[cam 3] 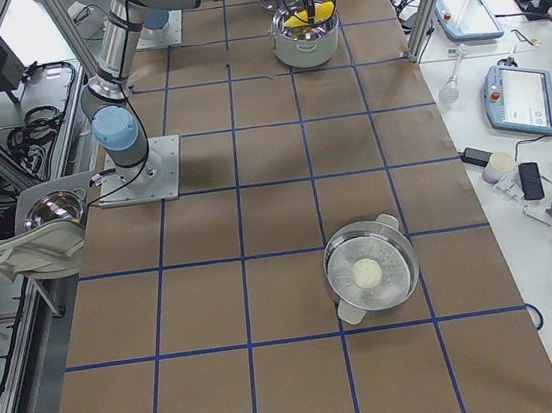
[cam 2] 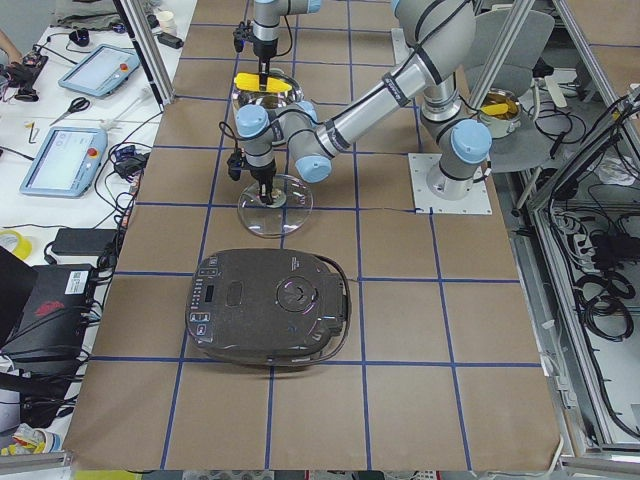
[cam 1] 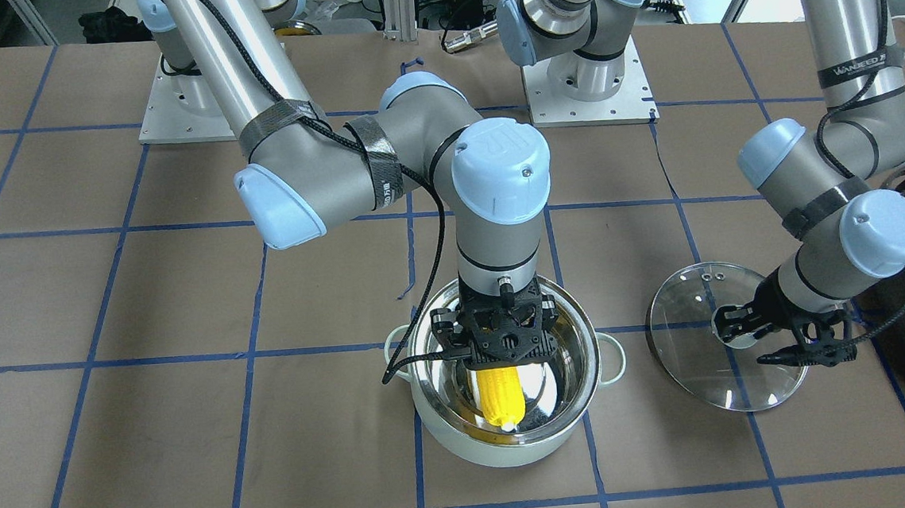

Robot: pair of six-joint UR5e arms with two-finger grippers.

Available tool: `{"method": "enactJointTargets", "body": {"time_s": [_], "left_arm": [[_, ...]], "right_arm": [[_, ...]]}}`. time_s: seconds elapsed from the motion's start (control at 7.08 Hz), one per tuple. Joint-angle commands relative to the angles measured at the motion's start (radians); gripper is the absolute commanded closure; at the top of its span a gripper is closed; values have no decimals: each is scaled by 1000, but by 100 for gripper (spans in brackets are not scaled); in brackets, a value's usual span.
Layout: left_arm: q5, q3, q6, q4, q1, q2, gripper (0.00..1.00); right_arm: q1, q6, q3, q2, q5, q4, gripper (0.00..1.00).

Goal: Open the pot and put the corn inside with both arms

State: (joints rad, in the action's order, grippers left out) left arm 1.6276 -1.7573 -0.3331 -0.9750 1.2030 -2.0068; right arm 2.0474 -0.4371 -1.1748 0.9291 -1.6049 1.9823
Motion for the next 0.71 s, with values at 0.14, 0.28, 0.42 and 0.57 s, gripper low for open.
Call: {"method": "enactJointTargets", "body": {"time_s": [0.14,0.28,0.42,0.57], "left_arm": [[0,9,-4,-2,4,5,0],[3,16,-6,-13,12,22,0],[8,41,-4,-49,32,54,0],[6,94,14,-186,79,106,0]], "right_arm": [[-1,-2,3,13,-6,-3,0],[-15,14,3,28,-3,-8,0],[-27,20,-12,66,-6,-22,0],[-77,99,-13,112,-6,-96,0]]}}
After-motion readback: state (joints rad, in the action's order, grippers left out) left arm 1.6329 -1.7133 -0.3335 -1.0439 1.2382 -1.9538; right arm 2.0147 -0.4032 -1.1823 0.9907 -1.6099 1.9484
